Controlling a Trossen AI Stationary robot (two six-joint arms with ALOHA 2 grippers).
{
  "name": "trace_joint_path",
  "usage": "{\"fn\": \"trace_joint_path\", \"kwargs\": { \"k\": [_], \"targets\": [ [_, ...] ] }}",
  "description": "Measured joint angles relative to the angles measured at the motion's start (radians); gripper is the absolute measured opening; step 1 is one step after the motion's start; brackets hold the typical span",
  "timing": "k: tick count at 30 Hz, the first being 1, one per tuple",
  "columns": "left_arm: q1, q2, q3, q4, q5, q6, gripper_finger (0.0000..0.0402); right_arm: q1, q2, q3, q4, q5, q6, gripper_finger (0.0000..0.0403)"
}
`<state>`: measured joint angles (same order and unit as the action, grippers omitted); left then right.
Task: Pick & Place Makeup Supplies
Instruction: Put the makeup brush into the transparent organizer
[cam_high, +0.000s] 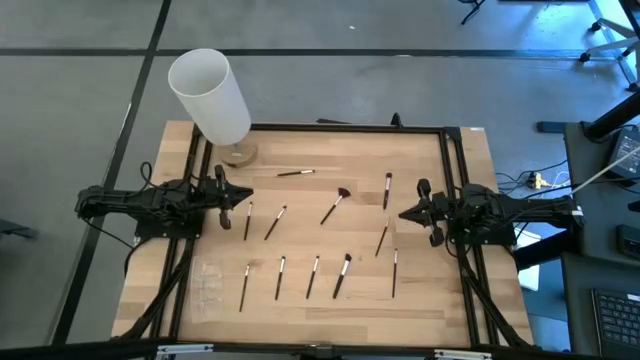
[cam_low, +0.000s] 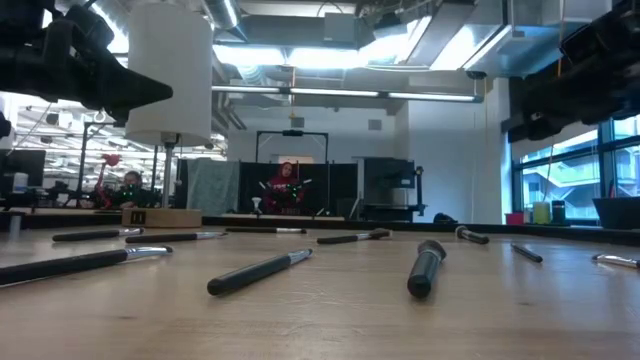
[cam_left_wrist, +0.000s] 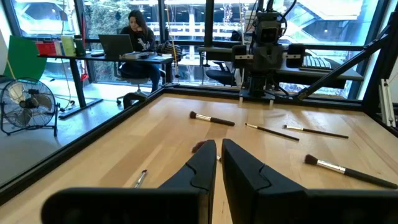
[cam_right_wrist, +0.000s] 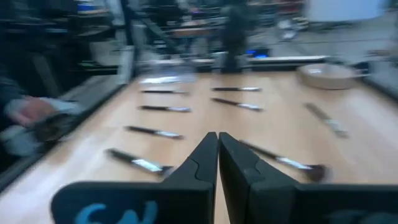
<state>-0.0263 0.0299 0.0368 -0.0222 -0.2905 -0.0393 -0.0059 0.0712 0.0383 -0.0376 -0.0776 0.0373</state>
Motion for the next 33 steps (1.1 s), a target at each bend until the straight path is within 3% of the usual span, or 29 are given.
{"fn": "trace_joint_path", "kwargs": {
  "k": [7,13,18,20,24,29,31,33],
  "targets": [
    [0.0,0.0,0.0,0.0,0.0,0.0,0.0022,0.0,0.0,0.0,0.0,0.058,0.042,0.0016],
    [0.0,0.0,0.0,0.0,0.0,0.0,0.0022,0.0,0.0,0.0,0.02,0.067,0.309,0.0016],
    [0.0,0.0,0.0,0.0,0.0,0.0,0.0022,-0.017,0.001,0.0,0.111,0.368,0.361,0.0016],
    [0.0,0.0,0.0,-0.003,0.0,0.0,0.0022,-0.026,0.001,0.0,0.092,0.433,0.371,0.0016],
    [0.0,0.0,0.0,-0.004,0.0,0.0,0.0022,-0.031,0.041,0.0,0.103,0.323,0.32,0.0016],
    [0.0,0.0,0.0,-0.003,0.0,0.0,0.0022,-0.031,0.113,0.0,0.305,0.162,0.293,0.0016],
    [0.0,0.0,0.0,-0.001,0.0,0.0,0.0022,-0.031,0.126,0.0,0.377,0.156,0.286,0.0016],
    [0.0,0.0,0.0,-0.002,-0.001,0.01,0.0022,-0.032,0.142,0.0,0.433,0.218,0.215,0.0016]
  ]
}}
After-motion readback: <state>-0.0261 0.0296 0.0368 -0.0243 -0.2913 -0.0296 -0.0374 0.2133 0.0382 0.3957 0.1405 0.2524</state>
